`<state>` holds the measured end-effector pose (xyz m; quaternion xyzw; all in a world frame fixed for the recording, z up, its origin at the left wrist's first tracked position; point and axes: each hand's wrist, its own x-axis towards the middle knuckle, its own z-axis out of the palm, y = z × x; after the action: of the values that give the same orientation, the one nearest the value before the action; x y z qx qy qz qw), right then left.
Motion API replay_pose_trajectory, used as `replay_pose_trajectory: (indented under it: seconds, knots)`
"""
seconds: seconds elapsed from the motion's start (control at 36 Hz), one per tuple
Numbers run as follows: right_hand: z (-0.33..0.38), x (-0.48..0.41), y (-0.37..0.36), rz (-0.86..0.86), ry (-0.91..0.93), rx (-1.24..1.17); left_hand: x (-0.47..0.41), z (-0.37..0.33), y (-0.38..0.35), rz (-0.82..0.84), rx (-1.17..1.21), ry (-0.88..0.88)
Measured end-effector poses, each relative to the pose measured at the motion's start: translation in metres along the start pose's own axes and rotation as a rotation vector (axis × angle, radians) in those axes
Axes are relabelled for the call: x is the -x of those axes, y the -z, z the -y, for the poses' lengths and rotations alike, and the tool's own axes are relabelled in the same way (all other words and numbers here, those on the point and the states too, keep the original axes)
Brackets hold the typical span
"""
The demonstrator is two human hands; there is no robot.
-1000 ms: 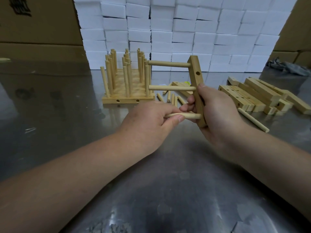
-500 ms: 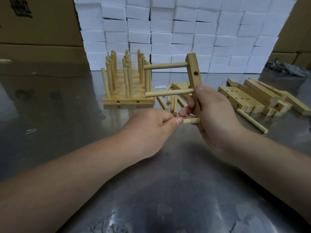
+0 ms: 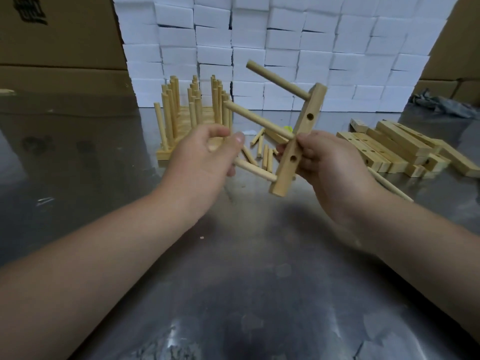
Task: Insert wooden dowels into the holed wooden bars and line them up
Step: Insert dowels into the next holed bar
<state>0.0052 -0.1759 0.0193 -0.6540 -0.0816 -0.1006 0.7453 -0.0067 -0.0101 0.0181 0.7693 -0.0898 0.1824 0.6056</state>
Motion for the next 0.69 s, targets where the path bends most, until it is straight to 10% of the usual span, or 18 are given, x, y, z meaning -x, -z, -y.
replay_pose_trajectory:
  seconds: [0.19,0.69]
  knots:
    - [0.003,-0.002,0.004,0.107,-0.133,-0.175,-0.009,0.004,0.004,-0.099,0.254,0.166]
    - [-0.007,-0.001,0.000,0.237,-0.215,-0.150,-0.017,0.015,0.009,0.125,-0.236,0.106]
